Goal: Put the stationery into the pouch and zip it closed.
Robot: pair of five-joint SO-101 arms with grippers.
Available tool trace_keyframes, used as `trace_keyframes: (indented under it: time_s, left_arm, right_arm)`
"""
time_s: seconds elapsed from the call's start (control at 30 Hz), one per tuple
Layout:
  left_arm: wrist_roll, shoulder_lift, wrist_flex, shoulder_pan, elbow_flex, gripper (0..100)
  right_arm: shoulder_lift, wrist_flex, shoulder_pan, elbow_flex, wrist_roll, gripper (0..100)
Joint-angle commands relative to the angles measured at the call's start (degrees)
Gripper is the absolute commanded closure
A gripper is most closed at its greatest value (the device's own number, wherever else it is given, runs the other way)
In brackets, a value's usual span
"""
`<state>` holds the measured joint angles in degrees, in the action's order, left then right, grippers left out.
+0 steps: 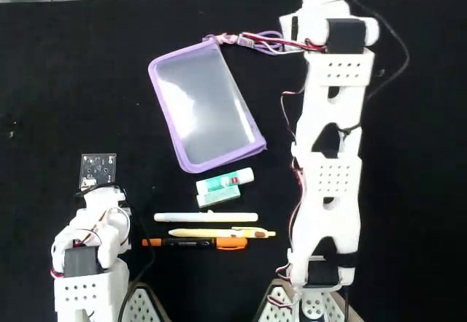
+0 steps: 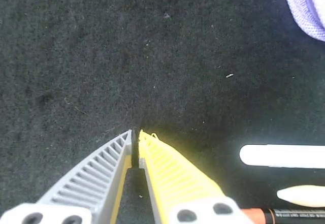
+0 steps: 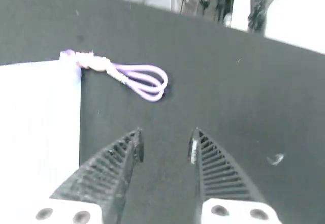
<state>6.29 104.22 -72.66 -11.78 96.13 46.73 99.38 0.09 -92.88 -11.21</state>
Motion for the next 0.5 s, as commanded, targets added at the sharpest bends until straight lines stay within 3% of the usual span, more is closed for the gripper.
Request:
trace_keyframes:
  time_s: [0.0, 0.47]
  left_arm:
    - [-0.5, 0.4, -0.4, -0.5, 1.3, 97]
    - [-0.5, 0.4, -0.4, 0.0, 1.3, 97]
  right_arm:
    - [-9.7, 2.0, -1.2, 4.2, 0.6, 84.3]
    - [-40.7, 1.8, -0.8, 40.7, 0.1, 84.3]
